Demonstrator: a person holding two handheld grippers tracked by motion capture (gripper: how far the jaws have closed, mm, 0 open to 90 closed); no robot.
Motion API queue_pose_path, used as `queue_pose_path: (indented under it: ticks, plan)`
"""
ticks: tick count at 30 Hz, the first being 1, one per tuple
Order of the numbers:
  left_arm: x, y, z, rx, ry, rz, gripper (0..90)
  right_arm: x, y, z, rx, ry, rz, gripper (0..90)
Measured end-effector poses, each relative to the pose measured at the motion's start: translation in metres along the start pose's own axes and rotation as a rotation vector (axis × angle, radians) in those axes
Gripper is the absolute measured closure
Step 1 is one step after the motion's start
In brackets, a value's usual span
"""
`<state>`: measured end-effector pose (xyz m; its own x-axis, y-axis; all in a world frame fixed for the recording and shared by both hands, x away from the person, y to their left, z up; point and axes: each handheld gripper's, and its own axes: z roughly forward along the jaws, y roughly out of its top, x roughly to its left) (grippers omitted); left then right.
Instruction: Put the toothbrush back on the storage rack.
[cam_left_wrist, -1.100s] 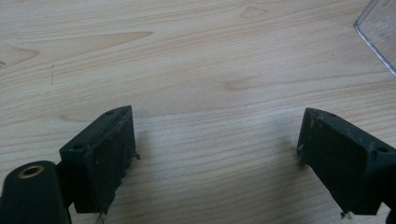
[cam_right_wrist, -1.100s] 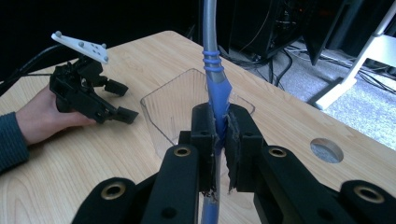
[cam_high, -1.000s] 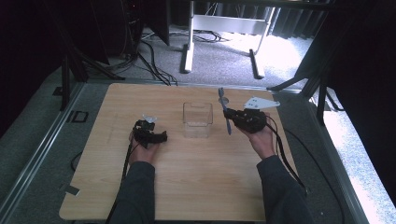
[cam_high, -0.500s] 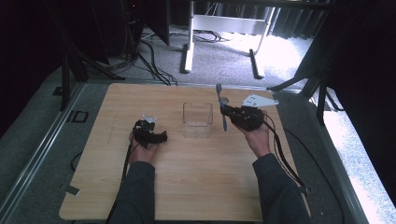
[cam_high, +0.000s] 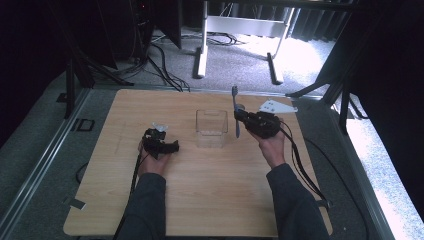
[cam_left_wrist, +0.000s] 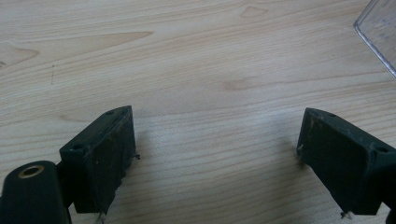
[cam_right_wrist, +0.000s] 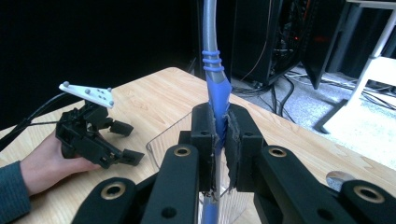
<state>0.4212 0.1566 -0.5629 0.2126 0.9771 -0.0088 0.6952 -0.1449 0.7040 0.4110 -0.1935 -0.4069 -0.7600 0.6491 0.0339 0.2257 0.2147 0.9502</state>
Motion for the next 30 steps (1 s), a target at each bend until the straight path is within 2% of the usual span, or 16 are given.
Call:
queue_pose_path:
  ticks: [9, 21, 30]
  plan:
    - [0.0, 0.0, 0.0, 0.0, 0.0, 0.0, 11.8, -0.003, -0.002, 0.005, -0.013, -0.012, 0.028, 82.5]
    - [0.0, 0.0, 0.0, 0.0, 0.0, 0.0, 11.8, -0.003, -0.002, 0.01, -0.059, -0.023, 0.055, 82.5]
    - [0.0, 0.0, 0.0, 0.0, 0.0, 0.0, 11.8, 0.002, 0.003, 0.018, -0.071, -0.013, 0.042, 82.5]
